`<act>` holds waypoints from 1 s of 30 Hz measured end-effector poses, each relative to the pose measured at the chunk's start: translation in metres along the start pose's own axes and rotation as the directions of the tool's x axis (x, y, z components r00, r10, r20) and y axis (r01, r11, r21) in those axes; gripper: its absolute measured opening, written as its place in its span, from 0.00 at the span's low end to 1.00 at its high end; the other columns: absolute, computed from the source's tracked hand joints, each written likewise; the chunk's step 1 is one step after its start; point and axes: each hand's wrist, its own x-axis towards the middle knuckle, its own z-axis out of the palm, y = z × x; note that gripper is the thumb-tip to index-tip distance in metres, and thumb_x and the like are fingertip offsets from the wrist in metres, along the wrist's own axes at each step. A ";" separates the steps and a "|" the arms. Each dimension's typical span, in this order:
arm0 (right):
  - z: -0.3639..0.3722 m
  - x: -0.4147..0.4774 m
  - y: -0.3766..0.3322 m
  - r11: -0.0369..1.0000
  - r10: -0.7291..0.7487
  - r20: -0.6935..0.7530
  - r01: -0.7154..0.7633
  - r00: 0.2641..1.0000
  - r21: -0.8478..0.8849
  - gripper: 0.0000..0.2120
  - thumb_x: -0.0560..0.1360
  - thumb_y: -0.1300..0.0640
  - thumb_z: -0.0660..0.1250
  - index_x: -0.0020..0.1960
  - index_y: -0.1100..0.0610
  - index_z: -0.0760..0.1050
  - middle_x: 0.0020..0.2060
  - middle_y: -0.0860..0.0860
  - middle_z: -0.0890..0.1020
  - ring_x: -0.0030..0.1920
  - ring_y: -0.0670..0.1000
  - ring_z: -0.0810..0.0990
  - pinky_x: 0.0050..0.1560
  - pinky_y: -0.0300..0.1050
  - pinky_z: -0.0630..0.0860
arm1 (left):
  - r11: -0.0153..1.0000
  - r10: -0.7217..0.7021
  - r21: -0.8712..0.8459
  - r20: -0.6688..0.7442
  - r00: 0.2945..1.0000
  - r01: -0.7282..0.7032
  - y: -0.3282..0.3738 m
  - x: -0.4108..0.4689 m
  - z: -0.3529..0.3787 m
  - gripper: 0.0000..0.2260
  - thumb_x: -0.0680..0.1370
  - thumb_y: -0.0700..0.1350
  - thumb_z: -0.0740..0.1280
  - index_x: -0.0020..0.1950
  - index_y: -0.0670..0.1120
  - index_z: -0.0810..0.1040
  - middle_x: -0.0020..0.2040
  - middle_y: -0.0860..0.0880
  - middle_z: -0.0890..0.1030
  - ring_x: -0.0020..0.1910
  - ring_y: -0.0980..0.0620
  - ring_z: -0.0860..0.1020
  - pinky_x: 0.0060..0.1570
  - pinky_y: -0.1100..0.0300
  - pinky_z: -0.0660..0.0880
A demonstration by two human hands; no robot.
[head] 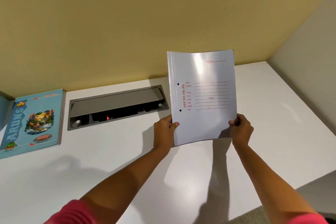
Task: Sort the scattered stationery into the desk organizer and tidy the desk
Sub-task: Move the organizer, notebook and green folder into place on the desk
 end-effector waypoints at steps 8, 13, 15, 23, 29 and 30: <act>0.017 0.053 0.010 0.982 0.009 0.098 0.009 0.995 -0.188 0.12 0.72 0.73 0.57 0.49 0.66 0.78 0.41 0.62 0.81 0.40 0.59 0.75 0.47 0.52 0.76 | 0.986 -0.121 0.130 0.087 0.989 0.109 -0.008 0.029 0.033 0.18 0.78 0.40 0.67 0.68 0.42 0.73 0.58 0.43 0.81 0.55 0.46 0.80 0.58 0.57 0.74; 0.034 0.062 0.011 0.963 -0.048 0.179 0.093 0.983 -0.253 0.14 0.74 0.73 0.56 0.52 0.67 0.78 0.44 0.62 0.81 0.44 0.61 0.77 0.45 0.46 0.72 | 0.980 -0.175 0.103 0.043 0.984 0.170 -0.025 0.033 0.035 0.17 0.77 0.38 0.68 0.66 0.42 0.74 0.60 0.44 0.80 0.57 0.45 0.79 0.59 0.55 0.74; 0.039 0.065 0.011 0.960 -0.052 0.199 0.104 0.979 -0.260 0.15 0.72 0.74 0.55 0.52 0.67 0.77 0.44 0.63 0.81 0.42 0.60 0.76 0.43 0.44 0.70 | 0.980 -0.174 0.102 0.019 0.985 0.171 -0.029 0.035 0.034 0.17 0.76 0.38 0.69 0.64 0.41 0.76 0.58 0.43 0.79 0.55 0.46 0.79 0.58 0.57 0.74; 0.056 0.074 0.015 0.958 -0.019 0.221 0.081 0.975 -0.276 0.16 0.72 0.73 0.58 0.58 0.67 0.73 0.50 0.64 0.80 0.49 0.62 0.76 0.46 0.46 0.70 | 0.973 -0.190 0.126 -0.051 0.980 0.195 -0.037 0.043 0.037 0.14 0.75 0.38 0.70 0.60 0.39 0.77 0.54 0.43 0.77 0.52 0.44 0.80 0.54 0.48 0.79; 0.066 0.070 0.012 0.961 -0.044 0.154 0.084 0.987 -0.262 0.21 0.71 0.73 0.63 0.63 0.63 0.71 0.55 0.65 0.73 0.57 0.64 0.71 0.53 0.49 0.70 | 0.966 -0.158 0.204 -0.024 0.987 0.159 -0.038 0.040 0.035 0.19 0.77 0.41 0.67 0.68 0.43 0.71 0.59 0.43 0.75 0.57 0.46 0.77 0.60 0.53 0.76; 0.067 0.064 0.009 0.964 -0.066 0.123 0.095 0.990 -0.248 0.20 0.72 0.71 0.64 0.63 0.63 0.71 0.55 0.65 0.72 0.58 0.64 0.69 0.53 0.49 0.69 | 0.966 -0.157 0.201 -0.033 0.987 0.160 -0.039 0.039 0.032 0.19 0.78 0.41 0.67 0.68 0.43 0.71 0.59 0.43 0.75 0.57 0.46 0.77 0.60 0.54 0.76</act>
